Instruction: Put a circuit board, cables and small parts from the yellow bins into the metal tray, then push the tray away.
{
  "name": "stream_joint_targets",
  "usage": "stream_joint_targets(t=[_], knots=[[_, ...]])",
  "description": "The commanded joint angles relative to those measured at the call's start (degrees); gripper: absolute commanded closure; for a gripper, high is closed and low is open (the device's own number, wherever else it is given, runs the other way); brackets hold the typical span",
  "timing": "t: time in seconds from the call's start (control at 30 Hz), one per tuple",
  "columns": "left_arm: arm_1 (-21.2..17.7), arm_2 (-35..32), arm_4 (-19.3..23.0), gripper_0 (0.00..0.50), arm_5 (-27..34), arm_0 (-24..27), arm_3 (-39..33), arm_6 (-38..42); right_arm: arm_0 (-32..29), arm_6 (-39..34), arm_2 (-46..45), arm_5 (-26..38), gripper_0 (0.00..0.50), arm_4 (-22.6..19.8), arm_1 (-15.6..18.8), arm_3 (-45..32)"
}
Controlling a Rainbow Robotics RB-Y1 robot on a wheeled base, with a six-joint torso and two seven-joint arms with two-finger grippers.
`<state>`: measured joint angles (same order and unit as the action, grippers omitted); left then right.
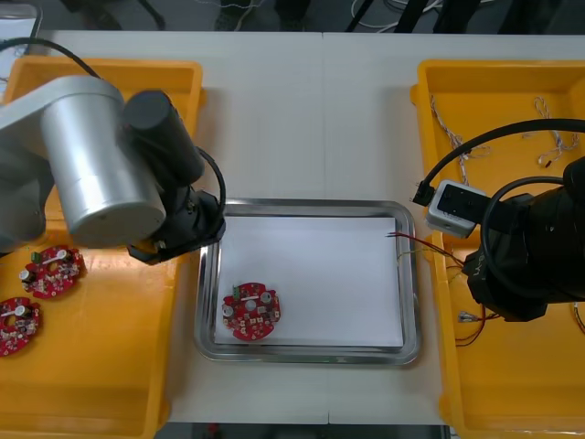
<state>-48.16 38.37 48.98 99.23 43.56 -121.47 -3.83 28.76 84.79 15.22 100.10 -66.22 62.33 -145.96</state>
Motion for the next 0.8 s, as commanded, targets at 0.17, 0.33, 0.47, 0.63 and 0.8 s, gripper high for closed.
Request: stream_joint_targets(t=[0.17, 0.33, 0.47, 0.63, 0.8], knots=[[-5.99, -11.30, 7.71, 0.000, 6.24, 1.97, 0.26, -11.99, 6.75, 0.99, 9.48, -2.54, 0.500, 2.94, -0.28, -0.20], [-7.57, -17.81, 10.52, 0.000, 7.29, 1.97, 4.84, -17.27, 11.23, 2.14, 16.34, -2.98, 0.500, 5.67, -2.48, 0.41], [-7.65, -20.79, 10.26, 0.000, 7.47, 1.97, 8.88, -21.75, 12.99, 2.84, 19.76, -3.07, 0.500, 6.90, -4.76, 1.73], [-7.92, -21.67, 7.80, 0.000, 6.86, 2.05, 14.24, -29.48, 15.01, 4.42, 24.51, -2.98, 0.500, 8.66, -8.63, 4.63], [-8.18, -21.76, 5.78, 0.000, 5.89, 2.05, 18.99, -36.16, 16.59, 5.92, 29.17, -2.98, 0.500, 12.61, -11.88, 7.27]])
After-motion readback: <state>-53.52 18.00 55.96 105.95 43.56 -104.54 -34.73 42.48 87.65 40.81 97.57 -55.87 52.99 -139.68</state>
